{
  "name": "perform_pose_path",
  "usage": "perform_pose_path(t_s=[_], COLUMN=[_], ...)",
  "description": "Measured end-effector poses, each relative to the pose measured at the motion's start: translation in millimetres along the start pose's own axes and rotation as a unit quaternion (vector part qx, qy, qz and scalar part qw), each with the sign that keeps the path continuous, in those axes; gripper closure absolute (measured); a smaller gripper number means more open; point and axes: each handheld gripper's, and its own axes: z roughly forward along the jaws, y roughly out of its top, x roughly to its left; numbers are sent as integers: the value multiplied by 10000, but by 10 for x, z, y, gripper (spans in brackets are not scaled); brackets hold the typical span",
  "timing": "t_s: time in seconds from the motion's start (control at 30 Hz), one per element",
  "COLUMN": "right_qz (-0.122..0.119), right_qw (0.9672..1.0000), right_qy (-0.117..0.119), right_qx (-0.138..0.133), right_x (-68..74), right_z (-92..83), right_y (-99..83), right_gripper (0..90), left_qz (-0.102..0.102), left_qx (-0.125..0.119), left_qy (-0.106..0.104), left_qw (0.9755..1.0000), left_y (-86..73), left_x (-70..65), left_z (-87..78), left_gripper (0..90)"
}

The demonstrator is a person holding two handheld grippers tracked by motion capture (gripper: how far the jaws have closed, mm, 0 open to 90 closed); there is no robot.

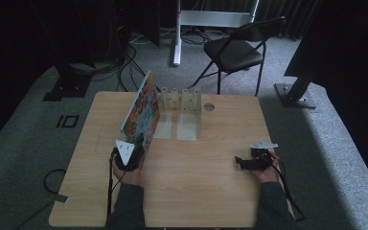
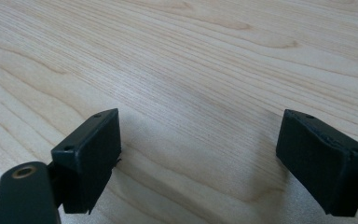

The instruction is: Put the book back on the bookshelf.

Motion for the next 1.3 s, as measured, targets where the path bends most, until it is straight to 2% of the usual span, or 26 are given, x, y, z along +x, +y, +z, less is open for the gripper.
perform_pose_path(t_s=[0.3,0.47,0.63,0.73,1.3], right_qz=[-1,1,-2,-3,-8], right_qw=[10000,10000,10000,10000,10000], right_qy=[-2,-1,-4,-5,-11], right_qx=[-2,-1,0,0,1], right_x=[1,0,1,1,3], right_z=[1,0,1,1,1], right_y=[0,0,0,0,1], right_gripper=[137,137,137,137,137], left_qz=[-83,-138,-190,-152,-110], left_qx=[25,49,101,115,204], left_qy=[-174,-402,-508,-652,-895], left_qw=[9998,9991,9985,9977,9957], left_y=[23,40,56,68,103], left_x=[36,77,120,142,216], left_z=[-26,-55,-93,-117,-282], left_gripper=[604,565,529,506,474])
